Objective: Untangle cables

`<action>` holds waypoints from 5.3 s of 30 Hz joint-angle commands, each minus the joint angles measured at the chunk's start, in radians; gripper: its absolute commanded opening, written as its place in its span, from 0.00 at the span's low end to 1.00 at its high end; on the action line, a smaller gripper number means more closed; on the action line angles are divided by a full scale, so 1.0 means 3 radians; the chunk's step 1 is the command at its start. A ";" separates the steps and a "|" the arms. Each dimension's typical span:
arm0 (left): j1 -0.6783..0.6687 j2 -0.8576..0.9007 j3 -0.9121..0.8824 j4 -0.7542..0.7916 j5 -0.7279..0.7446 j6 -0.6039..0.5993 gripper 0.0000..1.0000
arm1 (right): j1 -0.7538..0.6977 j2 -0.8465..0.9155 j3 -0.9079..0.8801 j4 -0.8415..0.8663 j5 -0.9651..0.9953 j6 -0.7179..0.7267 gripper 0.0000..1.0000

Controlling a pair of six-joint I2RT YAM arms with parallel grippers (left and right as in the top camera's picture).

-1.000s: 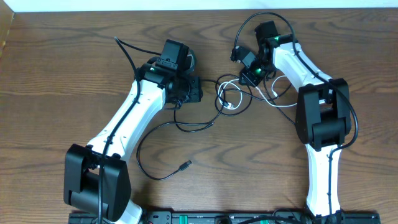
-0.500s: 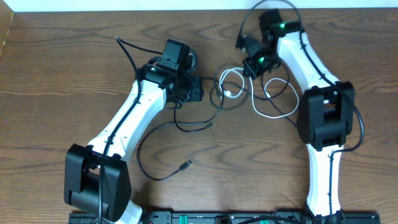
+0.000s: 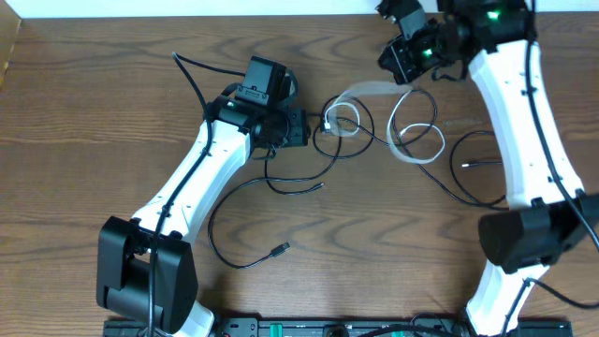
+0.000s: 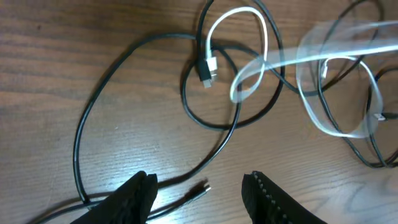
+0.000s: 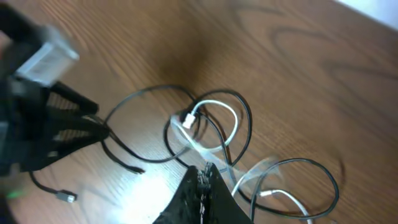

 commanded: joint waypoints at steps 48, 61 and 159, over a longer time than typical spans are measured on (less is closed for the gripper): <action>0.0694 -0.0023 -0.0009 -0.0095 -0.0196 -0.0130 0.56 | 0.0593 0.1080 -0.0109 0.0018 0.0336 0.1478 0.57; 0.0694 -0.0023 -0.0009 -0.0122 -0.0196 -0.0130 0.56 | 0.1011 0.1610 -0.0111 0.0273 0.1520 0.2153 0.55; -0.0240 0.0504 -0.0009 0.1581 0.1221 -0.0174 0.60 | 0.0083 -0.0210 -0.0004 -0.0118 -0.0402 0.0997 0.01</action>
